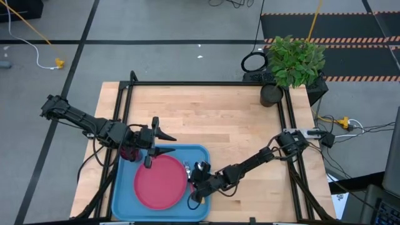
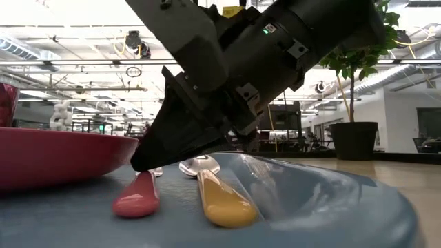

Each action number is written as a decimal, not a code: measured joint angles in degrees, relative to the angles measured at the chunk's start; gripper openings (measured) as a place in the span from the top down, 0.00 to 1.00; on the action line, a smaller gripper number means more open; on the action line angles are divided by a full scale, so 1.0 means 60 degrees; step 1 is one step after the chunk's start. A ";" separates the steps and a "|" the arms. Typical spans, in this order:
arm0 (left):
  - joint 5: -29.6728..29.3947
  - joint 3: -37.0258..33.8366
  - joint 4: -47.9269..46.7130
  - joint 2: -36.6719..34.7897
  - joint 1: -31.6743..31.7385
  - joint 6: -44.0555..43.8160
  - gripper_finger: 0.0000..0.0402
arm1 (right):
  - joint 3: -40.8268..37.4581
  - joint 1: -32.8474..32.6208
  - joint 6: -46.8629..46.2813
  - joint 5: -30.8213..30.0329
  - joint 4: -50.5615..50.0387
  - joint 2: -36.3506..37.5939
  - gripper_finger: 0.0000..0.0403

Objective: Pick and place plate/cup/fork/spoon on tray
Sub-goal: Adjust the pink fork on the blue serving tray

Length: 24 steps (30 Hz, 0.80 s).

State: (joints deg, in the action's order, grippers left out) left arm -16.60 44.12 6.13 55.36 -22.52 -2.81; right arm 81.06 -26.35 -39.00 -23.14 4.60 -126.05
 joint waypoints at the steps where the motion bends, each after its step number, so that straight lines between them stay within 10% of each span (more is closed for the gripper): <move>1: 0.0000 0.0000 0.0001 0.0002 0.0000 0.0000 0.57 | -0.0001 -0.0029 -0.0068 -0.0135 -0.0013 -0.0001 1.00; 24: 0.0000 0.0000 0.0057 -0.0001 0.0000 -0.0007 0.57 | -0.0036 -0.0913 -0.0553 0.0192 -0.0520 0.0709 1.00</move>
State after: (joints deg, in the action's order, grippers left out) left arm -16.60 44.12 6.47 55.36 -22.52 -2.85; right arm 80.84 -31.83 -42.32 -21.99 1.48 -121.80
